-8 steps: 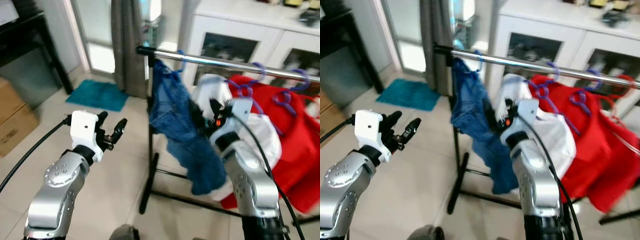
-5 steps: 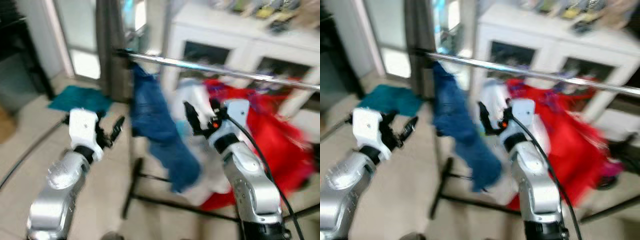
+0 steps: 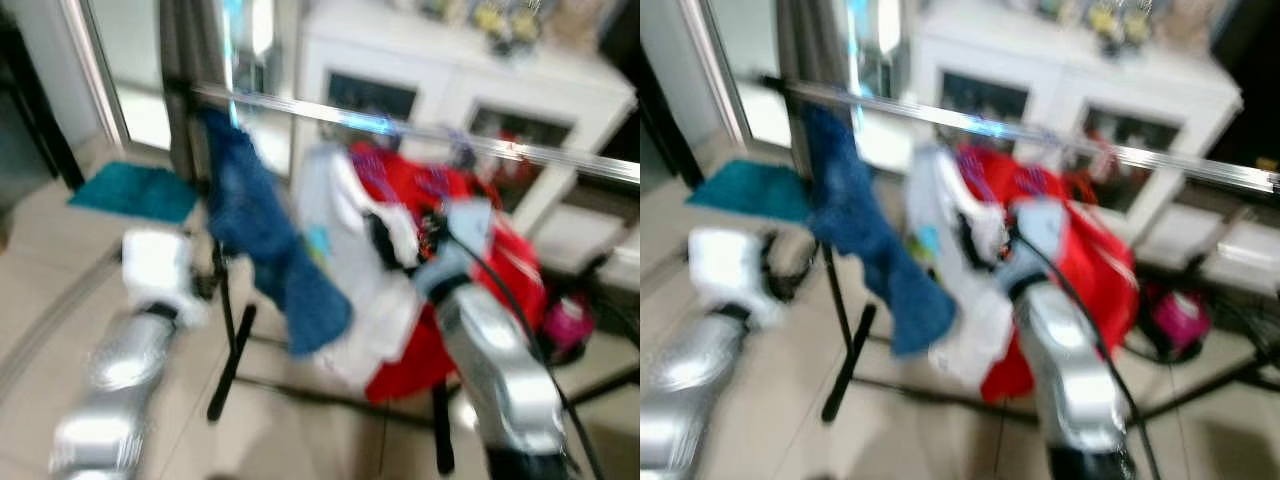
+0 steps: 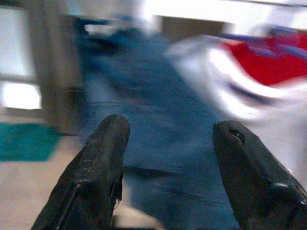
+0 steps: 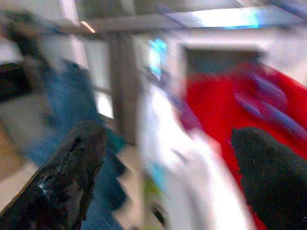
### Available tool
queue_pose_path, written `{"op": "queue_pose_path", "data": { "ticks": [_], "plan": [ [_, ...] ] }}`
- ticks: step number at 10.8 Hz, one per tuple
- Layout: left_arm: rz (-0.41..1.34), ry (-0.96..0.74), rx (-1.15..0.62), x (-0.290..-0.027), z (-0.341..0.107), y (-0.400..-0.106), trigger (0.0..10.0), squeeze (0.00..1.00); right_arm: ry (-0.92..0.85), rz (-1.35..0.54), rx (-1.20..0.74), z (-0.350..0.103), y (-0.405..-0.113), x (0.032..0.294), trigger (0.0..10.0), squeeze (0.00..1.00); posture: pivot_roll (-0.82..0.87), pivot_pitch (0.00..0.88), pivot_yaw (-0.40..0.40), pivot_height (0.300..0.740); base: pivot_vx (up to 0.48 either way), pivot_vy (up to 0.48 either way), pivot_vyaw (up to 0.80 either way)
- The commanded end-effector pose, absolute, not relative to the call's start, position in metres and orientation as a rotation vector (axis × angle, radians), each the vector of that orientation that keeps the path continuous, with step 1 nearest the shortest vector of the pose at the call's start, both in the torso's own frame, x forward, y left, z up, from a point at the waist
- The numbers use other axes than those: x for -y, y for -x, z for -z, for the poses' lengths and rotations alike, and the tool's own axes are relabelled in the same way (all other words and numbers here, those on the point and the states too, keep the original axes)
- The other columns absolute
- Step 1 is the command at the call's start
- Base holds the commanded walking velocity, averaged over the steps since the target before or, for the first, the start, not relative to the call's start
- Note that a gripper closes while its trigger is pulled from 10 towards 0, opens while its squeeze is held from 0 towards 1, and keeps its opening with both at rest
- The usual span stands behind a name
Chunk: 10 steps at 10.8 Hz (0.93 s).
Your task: Hang hanger
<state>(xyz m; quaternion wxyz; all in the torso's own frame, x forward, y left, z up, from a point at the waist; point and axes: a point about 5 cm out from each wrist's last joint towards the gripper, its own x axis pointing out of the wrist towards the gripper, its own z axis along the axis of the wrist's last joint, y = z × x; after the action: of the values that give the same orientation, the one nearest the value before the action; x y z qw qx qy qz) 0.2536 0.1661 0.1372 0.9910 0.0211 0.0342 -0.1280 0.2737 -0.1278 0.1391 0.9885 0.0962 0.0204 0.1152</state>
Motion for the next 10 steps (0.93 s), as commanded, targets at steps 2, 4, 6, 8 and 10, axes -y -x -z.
{"op": "queue_pose_path", "data": {
  "ticks": [2,4,6,8,10],
  "plan": [
    [0.311,-0.002,-0.024,-0.156,-0.15,-0.249,10.0,0.0,-0.269,-0.201,-0.047,-0.143,-0.267,0.13,10.0,1.0,-0.08,0.061,-0.072,0.74,0.189,0.0,0.0],
    [0.306,0.021,-0.075,-0.161,-0.144,-0.241,10.0,0.24,-0.225,-0.227,-0.031,-0.149,-0.26,0.124,10.0,1.0,-0.05,0.069,-0.081,0.74,0.435,0.0,0.25],
    [0.255,0.026,-0.087,-0.168,-0.141,-0.238,10.0,0.42,-0.227,-0.21,-0.034,-0.148,-0.267,0.126,10.0,0.0,-0.06,0.06,-0.082,0.74,0.399,0.0,0.0],
    [0.289,0.003,-0.091,-0.16,-0.141,-0.235,10.0,0.42,-0.23,-0.222,-0.041,-0.148,-0.264,0.136,10.0,0.0,-0.03,0.047,-0.106,0.74,0.392,0.0,0.0],
    [0.309,-0.006,-0.061,-0.154,-0.147,-0.243,10.0,0.4,-0.225,-0.312,-0.009,-0.159,-0.273,0.134,10.0,0.0,-0.04,0.061,-0.111,0.74,0.409,0.0,0.0]
  ]
}}
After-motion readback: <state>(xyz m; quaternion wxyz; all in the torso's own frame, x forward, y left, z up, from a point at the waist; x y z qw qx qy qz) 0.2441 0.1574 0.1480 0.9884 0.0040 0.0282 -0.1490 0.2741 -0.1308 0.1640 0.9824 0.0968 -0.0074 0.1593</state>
